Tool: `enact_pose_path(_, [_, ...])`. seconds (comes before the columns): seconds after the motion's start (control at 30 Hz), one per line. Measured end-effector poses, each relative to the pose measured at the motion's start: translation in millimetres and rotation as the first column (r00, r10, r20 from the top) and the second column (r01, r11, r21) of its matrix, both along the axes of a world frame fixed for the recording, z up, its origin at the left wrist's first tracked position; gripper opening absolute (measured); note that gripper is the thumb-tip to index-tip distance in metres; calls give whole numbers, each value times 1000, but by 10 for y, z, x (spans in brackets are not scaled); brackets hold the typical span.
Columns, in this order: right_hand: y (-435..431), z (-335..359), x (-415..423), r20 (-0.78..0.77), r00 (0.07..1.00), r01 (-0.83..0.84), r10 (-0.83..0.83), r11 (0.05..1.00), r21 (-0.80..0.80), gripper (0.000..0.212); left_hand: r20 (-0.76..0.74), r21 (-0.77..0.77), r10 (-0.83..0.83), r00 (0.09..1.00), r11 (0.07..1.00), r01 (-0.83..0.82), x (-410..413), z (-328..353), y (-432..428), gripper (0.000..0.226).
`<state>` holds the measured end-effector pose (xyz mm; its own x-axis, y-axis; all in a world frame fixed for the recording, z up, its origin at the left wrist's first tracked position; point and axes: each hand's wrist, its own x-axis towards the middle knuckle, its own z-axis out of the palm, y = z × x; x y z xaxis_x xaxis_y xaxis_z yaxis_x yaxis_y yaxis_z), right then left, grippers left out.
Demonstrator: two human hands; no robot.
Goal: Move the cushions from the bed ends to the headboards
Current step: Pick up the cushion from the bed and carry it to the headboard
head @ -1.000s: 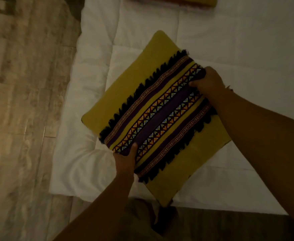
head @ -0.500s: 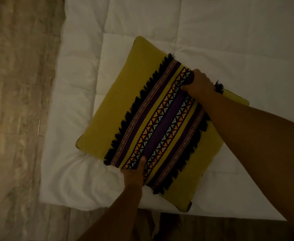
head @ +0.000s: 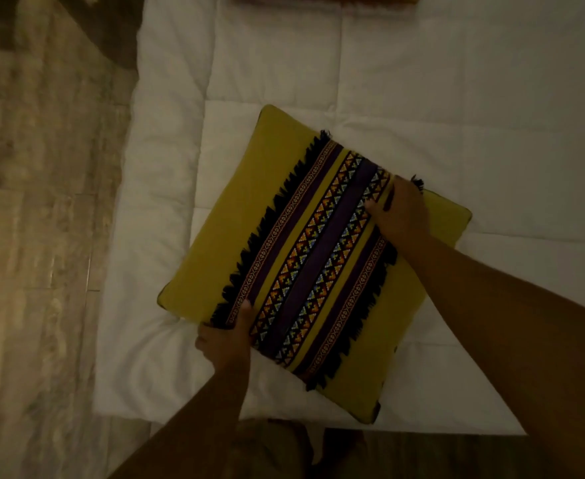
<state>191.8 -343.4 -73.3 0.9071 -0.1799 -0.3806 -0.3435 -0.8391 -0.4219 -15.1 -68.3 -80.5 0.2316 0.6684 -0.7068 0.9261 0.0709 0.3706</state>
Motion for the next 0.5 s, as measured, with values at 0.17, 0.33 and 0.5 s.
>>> enact_pose_path(0.17, [-165, -74, -627, 7, 985, 170, -170, 984, -46, 83, -57, 193, -308, 950, 930, 313, 669, 93, 425, 114])
enact_pose_path(0.33, [-184, -129, -1093, -65, 871, 490, -488, 870, 42, 99, 68, 211, -471, 880, 868, 449, 1429, 91, 728, 113])
enact_pose_path(0.5, [-91, -256, -1383, -224, 631, 776, -743, 595, 211, 107, 116, 75, -744, 658, 667, 741, 2053, -47, 708, 120])
